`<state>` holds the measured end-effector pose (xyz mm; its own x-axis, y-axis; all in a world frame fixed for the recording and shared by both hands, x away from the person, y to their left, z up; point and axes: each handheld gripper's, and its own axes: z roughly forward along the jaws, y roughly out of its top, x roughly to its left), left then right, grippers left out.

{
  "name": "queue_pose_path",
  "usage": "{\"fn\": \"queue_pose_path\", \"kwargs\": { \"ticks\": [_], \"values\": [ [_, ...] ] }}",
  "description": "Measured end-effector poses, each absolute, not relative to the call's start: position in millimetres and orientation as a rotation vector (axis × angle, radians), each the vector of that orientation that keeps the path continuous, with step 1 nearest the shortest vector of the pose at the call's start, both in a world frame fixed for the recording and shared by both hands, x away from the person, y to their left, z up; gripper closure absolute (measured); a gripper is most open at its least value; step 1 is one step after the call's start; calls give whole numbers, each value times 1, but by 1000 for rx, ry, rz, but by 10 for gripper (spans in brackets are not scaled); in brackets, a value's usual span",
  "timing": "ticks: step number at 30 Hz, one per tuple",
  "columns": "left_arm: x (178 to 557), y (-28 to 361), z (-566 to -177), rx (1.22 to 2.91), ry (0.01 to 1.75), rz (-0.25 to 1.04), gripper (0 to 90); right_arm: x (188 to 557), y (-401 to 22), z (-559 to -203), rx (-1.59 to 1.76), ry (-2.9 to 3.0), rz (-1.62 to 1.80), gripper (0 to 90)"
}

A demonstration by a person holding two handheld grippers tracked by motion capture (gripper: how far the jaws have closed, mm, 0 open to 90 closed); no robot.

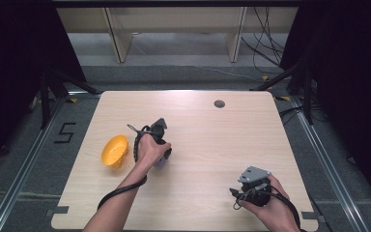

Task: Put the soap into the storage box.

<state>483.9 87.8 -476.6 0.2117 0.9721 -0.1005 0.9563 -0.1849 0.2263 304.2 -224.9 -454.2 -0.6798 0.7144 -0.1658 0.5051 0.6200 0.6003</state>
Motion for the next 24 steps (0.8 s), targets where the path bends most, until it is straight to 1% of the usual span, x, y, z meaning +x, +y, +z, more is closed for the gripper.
{"fn": "queue_pose_path", "kwargs": {
  "ticks": [10, 17, 24],
  "values": [
    [485, 90, -475, 2302, 1798, 71, 490, 305, -225, -455, 947, 2456, 735, 345],
    [484, 90, -476, 2293, 1786, 88, 492, 305, -225, -455, 948, 2458, 736, 345],
    [485, 91, -474, 2311, 1790, 60, 492, 305, -225, -455, 943, 2461, 740, 343]
  ]
}}
